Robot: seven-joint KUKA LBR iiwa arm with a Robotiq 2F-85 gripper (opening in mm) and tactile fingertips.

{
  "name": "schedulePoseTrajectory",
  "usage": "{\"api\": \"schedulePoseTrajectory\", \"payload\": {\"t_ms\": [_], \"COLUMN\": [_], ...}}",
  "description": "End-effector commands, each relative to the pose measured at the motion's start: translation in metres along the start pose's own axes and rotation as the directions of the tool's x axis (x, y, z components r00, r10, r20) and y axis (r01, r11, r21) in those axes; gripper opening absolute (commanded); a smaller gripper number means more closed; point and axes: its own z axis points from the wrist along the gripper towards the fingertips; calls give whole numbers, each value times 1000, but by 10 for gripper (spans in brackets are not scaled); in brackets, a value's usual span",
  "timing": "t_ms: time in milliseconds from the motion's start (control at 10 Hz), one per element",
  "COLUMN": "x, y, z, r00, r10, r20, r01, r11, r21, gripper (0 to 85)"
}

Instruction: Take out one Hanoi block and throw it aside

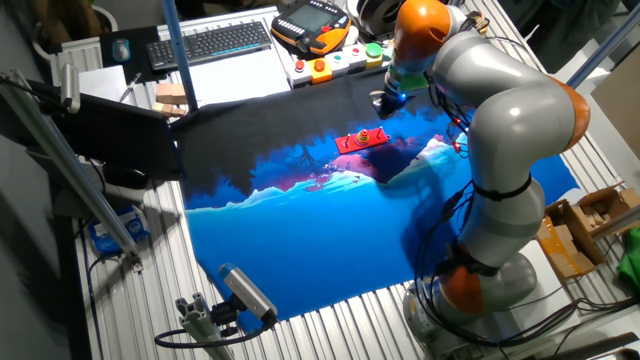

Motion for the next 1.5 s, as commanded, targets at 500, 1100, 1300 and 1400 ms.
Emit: {"api": "schedulePoseTrajectory", "payload": {"t_ms": [500, 1100, 1300, 1400], "x": [1, 2, 3, 3], "y": [4, 5, 6, 6], "z": [3, 3, 3, 2], "r00": [999, 999, 999, 999], "r10": [-21, -32, -30, -30], "r20": [35, 17, 17, 16], "r01": [19, 31, 30, 30], "r11": [999, 999, 999, 999], "r21": [43, 42, 37, 34], "gripper": [730, 493, 493, 477]}}
